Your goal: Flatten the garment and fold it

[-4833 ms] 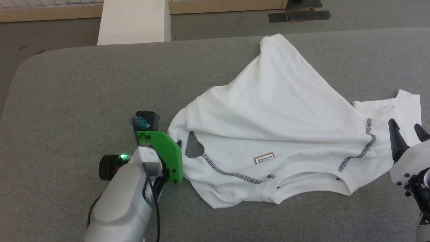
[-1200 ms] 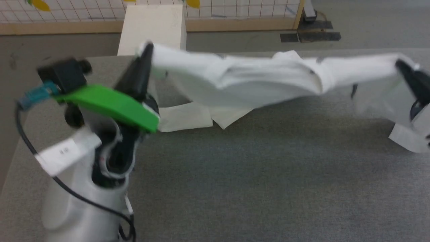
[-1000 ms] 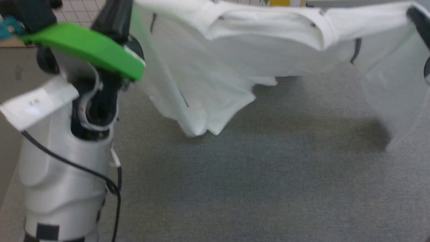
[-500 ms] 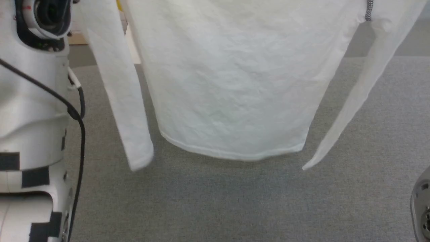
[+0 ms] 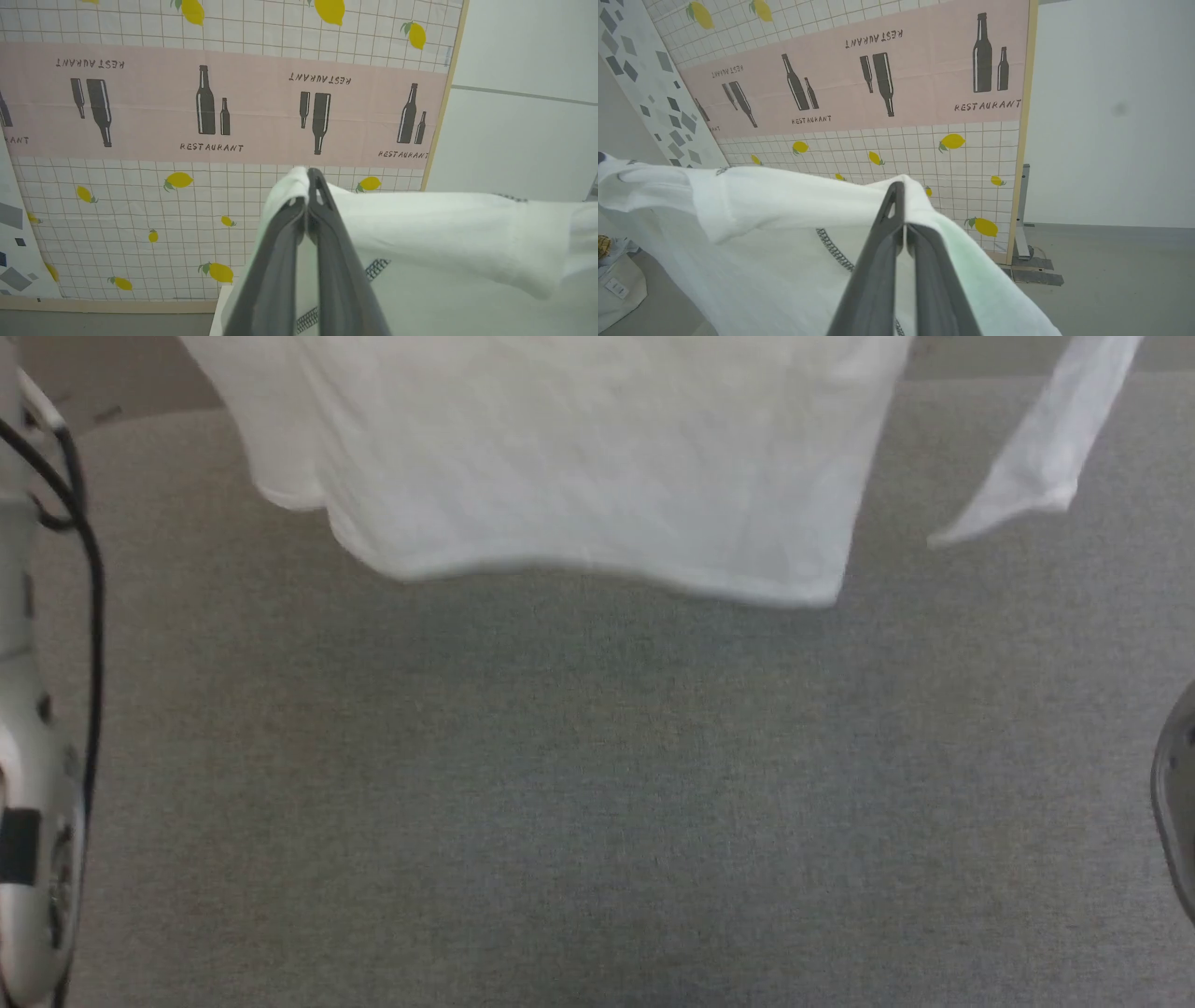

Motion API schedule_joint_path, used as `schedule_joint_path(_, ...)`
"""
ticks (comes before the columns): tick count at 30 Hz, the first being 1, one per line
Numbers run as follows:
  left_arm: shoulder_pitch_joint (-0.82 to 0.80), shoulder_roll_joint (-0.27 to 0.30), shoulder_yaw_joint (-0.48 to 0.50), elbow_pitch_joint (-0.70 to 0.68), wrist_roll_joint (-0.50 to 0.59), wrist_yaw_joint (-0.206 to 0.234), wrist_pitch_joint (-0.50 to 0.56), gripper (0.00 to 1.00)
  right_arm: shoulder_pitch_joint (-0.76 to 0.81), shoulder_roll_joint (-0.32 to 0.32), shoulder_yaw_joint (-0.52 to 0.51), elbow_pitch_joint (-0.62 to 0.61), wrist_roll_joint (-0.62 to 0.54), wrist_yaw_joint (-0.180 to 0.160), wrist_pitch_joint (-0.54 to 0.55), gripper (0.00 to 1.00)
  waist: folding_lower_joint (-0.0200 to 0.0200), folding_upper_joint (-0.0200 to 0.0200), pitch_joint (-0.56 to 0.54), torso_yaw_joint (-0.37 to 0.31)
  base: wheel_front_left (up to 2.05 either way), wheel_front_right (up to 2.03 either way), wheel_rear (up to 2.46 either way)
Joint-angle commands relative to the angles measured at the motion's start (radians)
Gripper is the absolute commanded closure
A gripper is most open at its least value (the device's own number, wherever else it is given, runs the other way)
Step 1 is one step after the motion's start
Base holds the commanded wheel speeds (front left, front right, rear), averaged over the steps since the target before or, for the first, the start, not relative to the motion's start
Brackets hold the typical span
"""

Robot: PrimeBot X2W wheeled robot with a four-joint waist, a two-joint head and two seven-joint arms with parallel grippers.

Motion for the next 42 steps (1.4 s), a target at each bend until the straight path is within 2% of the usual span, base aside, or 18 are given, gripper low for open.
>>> schedule_joint_path(1,-0.052,0.021,0.0,0.011,0.028,0.015,-0.021,1.0,-0.052,0.0,-0.004,0.021,-0.032,-0.001,-0.034,1.0,-0.0001,0.0,0.119,-0.035,0.0,0.0,0.0)
schedule_joint_path(7,-0.199,0.024,-0.006,0.065,0.095,0.058,-0.123,1.0,-0.219,0.03,-0.043,0.129,-0.123,-0.001,-0.175,1.0,-0.0001,0.0,0.227,-0.04,0.0,0.0,0.0)
schedule_joint_path(13,-0.281,0.02,-0.01,0.123,0.118,0.061,-0.224,1.0,-0.322,0.047,-0.088,0.227,-0.164,-0.001,-0.29,1.0,-0.0001,0.0,0.299,-0.029,0.0,0.0,0.0)
schedule_joint_path(18,-0.289,0.005,-0.001,0.175,0.1,0.04,-0.299,1.0,-0.34,0.05,-0.078,0.285,-0.162,-0.001,-0.327,1.0,-0.0001,0.0,0.33,-0.01,0.0,0.0,0.0)
schedule_joint_path(22,-0.244,-0.007,0.015,0.21,0.058,-0.004,-0.358,1.0,-0.292,0.043,-0.033,0.298,-0.111,-0.001,-0.338,1.0,-0.0001,0.0,0.327,0.004,0.0,0.0,0.0)
schedule_joint_path(27,-0.117,-0.007,0.014,0.212,0.029,-0.059,-0.416,1.0,-0.127,-0.012,0.072,0.233,0.02,-0.001,-0.333,1.0,-0.0001,0.0,0.279,0.027,0.0,0.0,0.0)
schedule_joint_path(33,0.161,-0.029,0.021,0.113,-0.024,-0.08,-0.462,1.0,0.198,-0.076,0.123,0.066,0.187,-0.001,-0.353,1.0,-0.0001,0.0,0.16,0.058,0.0,0.0,0.0)
schedule_joint_path(37,0.431,-0.045,0.039,-0.024,-0.07,-0.052,-0.455,1.0,0.485,-0.095,0.135,-0.066,0.249,-0.001,-0.362,1.0,-0.0001,0.0,0.065,0.069,0.0,0.0,0.0)
schedule_joint_path(42,0.825,-0.069,0.052,-0.235,-0.124,0.027,-0.399,1.0,0.845,-0.062,0.091,-0.212,0.254,-0.001,-0.386,1.0,-0.0001,0.0,-0.03,0.073,0.0,0.0,0.0)
